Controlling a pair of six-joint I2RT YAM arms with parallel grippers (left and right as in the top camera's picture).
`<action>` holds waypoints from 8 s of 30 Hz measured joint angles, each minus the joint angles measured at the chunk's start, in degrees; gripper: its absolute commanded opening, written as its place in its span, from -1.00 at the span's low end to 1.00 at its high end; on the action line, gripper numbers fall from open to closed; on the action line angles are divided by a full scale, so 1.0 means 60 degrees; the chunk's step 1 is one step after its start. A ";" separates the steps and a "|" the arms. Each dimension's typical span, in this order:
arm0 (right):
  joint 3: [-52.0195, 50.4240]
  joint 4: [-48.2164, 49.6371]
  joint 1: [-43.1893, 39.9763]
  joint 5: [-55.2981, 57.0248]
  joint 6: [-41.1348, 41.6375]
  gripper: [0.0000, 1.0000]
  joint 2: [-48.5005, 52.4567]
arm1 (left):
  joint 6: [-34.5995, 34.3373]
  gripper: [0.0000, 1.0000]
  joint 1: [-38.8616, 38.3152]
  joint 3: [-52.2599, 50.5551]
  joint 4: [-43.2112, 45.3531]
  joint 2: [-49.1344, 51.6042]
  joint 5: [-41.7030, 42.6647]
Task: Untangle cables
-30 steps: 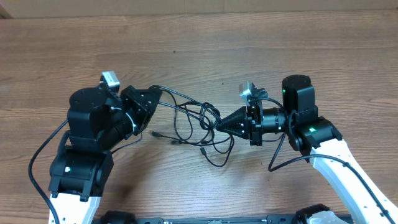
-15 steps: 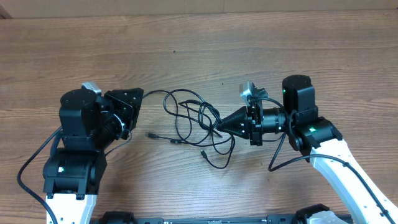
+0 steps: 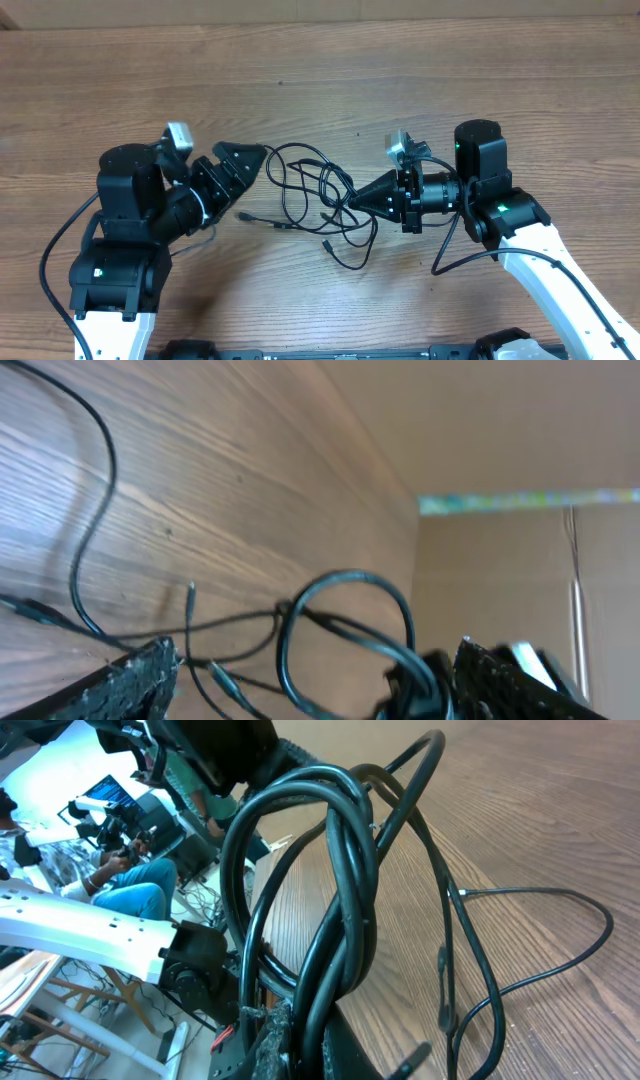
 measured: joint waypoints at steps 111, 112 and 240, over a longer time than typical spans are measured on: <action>-0.0015 0.2463 -0.0051 0.0565 0.2361 -0.93 0.0000 | -0.8021 -0.92 -0.0419 0.0000 0.2681 0.1818 0.0597; -0.0015 0.2459 -0.0051 0.0568 0.2361 -0.93 0.0000 | -0.8131 -0.92 -0.0364 0.0000 0.2681 0.1818 0.0594; -0.0015 0.1942 0.0000 0.1322 0.1239 0.64 0.0055 | -0.9023 -0.91 -0.2004 -0.0004 1.0076 0.1880 -0.2259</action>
